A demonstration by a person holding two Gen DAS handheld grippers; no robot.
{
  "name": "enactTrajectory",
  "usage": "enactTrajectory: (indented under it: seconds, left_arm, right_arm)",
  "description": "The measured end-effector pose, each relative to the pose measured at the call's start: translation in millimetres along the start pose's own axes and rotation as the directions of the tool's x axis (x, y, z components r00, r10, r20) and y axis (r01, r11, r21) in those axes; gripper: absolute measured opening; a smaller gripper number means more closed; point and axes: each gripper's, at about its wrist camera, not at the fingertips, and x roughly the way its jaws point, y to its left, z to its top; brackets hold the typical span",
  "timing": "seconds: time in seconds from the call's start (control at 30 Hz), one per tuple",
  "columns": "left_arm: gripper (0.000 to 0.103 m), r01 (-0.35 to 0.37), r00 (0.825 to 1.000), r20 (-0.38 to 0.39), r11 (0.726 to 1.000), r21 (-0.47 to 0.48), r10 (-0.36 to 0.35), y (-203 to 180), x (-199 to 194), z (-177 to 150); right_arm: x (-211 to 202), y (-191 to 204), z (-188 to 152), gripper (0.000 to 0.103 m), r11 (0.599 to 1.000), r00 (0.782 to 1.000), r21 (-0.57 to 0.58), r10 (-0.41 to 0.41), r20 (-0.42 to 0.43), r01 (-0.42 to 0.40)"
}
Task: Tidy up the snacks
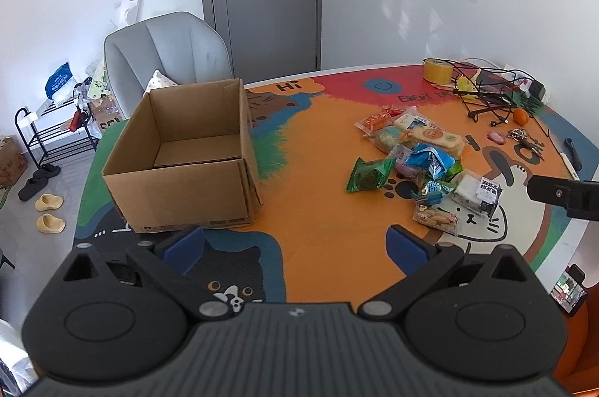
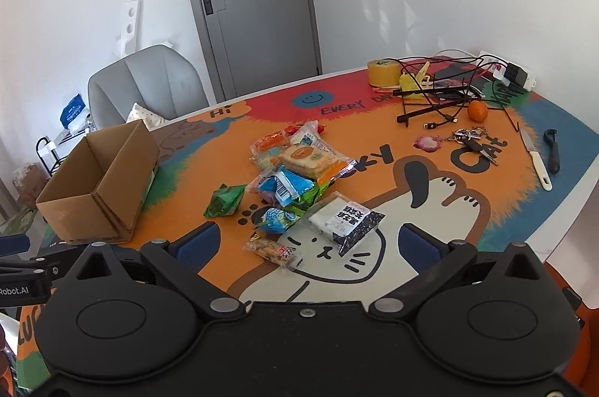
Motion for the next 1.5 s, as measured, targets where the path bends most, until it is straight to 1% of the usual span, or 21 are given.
enactTrajectory:
  seconds: [0.27,0.33,0.4,0.53,0.67,0.77,0.87,0.93,1.0,1.07,1.17,1.2,1.3,1.4,1.5]
  left_arm:
    - [0.103,0.035,0.999,-0.009,0.999,0.005,-0.035,-23,27,-2]
    - [0.103,0.035,0.999,-0.007,0.999,-0.003,-0.035,-27,34,-3]
    - [0.103,0.053,0.999,0.0,0.998,-0.015,-0.053,-31,40,-3]
    - [0.103,0.069,0.998,0.013,0.997,-0.037,-0.068,-39,50,-3]
    - [0.102,0.095,0.995,0.008,0.994,-0.061,-0.095,-47,60,-3]
    - [0.102,0.1,0.995,0.004,0.993,-0.065,-0.1,-54,69,-4]
    - [0.102,0.113,0.993,-0.009,0.989,-0.096,-0.114,-59,78,-4]
    - [0.102,0.125,0.992,-0.018,0.986,-0.114,-0.128,-62,84,-5]
    - [0.102,0.112,0.993,-0.012,0.986,-0.127,-0.114,-67,89,-6]
    - [0.102,0.096,0.995,-0.002,0.985,-0.143,-0.098,-72,94,-7]
    - [0.102,0.109,0.993,-0.012,0.978,-0.179,-0.113,-75,102,-6]
    - [0.102,0.107,0.993,-0.018,0.977,-0.186,-0.113,-77,105,-6]
    - [0.102,0.102,0.994,-0.03,0.979,-0.179,-0.109,-84,112,-5]
    - [0.102,0.104,0.993,-0.037,0.981,-0.164,-0.111,-94,118,-4]
    - [0.102,0.092,0.994,-0.042,0.986,-0.139,-0.098,-107,124,-5]
  right_arm:
    - [20,-17,-5,0.103,0.999,0.999,0.012,-0.038,-0.024,0.038]
    - [24,-22,-7,0.103,0.999,0.999,0.01,-0.037,-0.021,0.037]
    - [29,-25,-9,0.103,0.999,0.999,0.011,-0.044,-0.022,0.044]
    - [39,-36,-11,0.103,0.999,1.0,0.043,-0.004,-0.016,0.005]
    - [49,-38,-12,0.103,1.0,1.0,0.014,-0.005,-0.007,0.006]
    - [53,-39,-14,0.103,1.0,1.0,-0.006,0.002,0.008,-0.002]
    - [61,-45,-15,0.103,0.999,0.999,0.019,0.034,0.002,-0.034]
    - [66,-48,-17,0.103,0.999,1.0,0.015,0.03,0.01,-0.03]
    - [70,-48,-17,0.103,1.0,1.0,-0.01,0.0,0.024,0.0]
    - [73,-49,-17,0.103,0.999,0.999,-0.035,-0.006,0.035,0.008]
    - [77,-57,-17,0.103,0.999,0.997,-0.027,-0.016,0.071,0.018]
    - [79,-60,-16,0.103,1.0,0.997,-0.019,-0.02,0.07,0.022]
    - [86,-72,-15,0.103,1.0,0.998,0.001,-0.016,0.068,0.016]
    - [91,-79,-15,0.103,0.999,0.997,0.002,-0.035,0.065,0.035]
    - [95,-86,-17,0.103,0.998,0.997,-0.003,-0.054,0.055,0.055]
